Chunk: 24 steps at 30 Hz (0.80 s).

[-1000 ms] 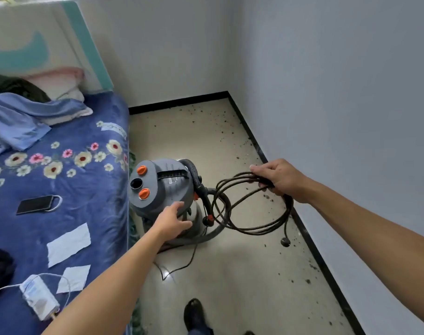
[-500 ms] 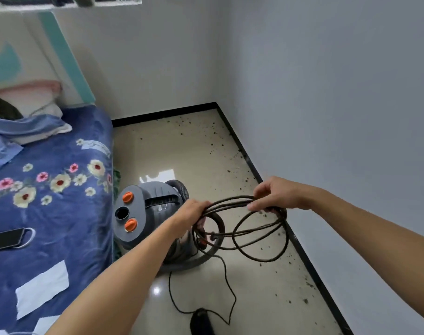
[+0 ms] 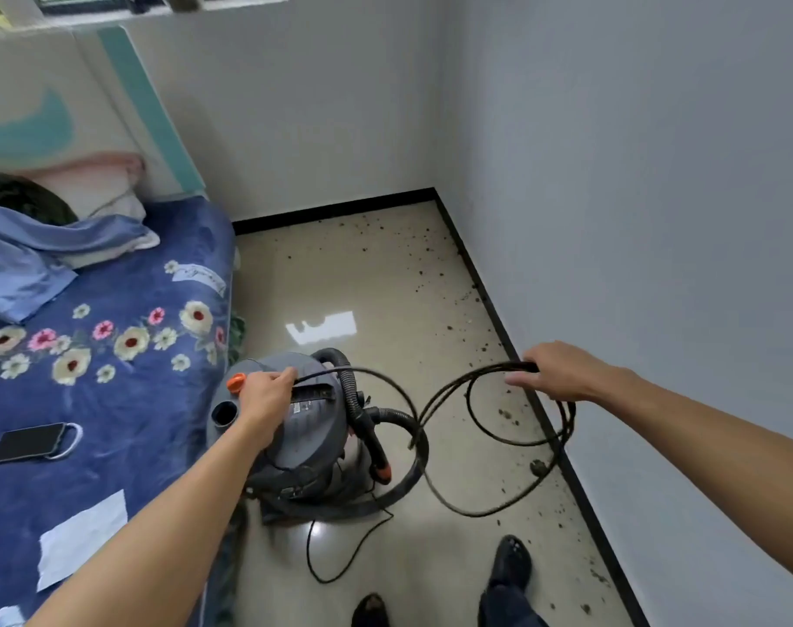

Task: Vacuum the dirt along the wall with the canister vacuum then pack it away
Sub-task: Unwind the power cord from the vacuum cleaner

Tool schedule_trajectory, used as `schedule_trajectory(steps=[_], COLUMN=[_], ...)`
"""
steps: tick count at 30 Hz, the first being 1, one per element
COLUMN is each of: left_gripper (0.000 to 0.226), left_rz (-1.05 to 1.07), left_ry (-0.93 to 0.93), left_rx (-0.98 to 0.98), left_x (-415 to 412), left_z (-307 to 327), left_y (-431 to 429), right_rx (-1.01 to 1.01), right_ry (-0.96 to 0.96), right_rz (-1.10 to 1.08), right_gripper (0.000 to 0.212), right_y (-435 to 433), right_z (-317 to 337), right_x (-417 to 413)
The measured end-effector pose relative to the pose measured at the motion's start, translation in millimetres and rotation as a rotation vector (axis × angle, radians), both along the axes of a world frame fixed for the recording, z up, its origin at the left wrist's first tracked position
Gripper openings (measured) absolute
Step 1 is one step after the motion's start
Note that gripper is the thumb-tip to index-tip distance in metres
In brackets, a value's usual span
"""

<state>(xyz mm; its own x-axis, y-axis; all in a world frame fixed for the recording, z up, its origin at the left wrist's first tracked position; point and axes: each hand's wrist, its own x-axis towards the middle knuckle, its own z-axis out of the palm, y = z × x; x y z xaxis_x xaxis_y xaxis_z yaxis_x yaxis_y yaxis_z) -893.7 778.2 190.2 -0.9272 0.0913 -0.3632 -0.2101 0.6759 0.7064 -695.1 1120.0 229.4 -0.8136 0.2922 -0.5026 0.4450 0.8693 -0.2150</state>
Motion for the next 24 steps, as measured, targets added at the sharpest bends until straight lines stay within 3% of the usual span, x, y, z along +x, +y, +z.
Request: schedule_trajectory(steps=[5, 10, 13, 18, 24], left_gripper=[0.046, 0.039, 0.039, 0.020, 0.019], left_rz=[-0.145, -0.054, -0.026, -0.096, -0.223], left_ry=[-0.117, -0.151, -0.186, -0.153, -0.185], left_rx=[-0.323, -0.325, -0.302, -0.396, -0.306], left_x=[14.0, 33.1, 32.0, 15.3, -33.1], left_z=[-20.6, -32.0, -31.1, -26.8, -26.8], left_y=[5.3, 47.1, 66.1, 85.2, 137.0], right_rx=[0.068, -0.127, -0.113, -0.251, -0.158], right_ry=[0.027, 0.232, 0.309, 0.421, 0.513], right_rz=[0.076, 0.017, 0.008, 0.031, 0.181], right_gripper=[0.041, 0.039, 0.040, 0.034, 0.035], right_y=[74.9, 112.4, 129.9, 136.7, 119.0], right_z=[-13.4, 1.2, 16.4, 41.1, 72.0], right_x=[-17.5, -49.8, -81.0, -142.2, -227.8])
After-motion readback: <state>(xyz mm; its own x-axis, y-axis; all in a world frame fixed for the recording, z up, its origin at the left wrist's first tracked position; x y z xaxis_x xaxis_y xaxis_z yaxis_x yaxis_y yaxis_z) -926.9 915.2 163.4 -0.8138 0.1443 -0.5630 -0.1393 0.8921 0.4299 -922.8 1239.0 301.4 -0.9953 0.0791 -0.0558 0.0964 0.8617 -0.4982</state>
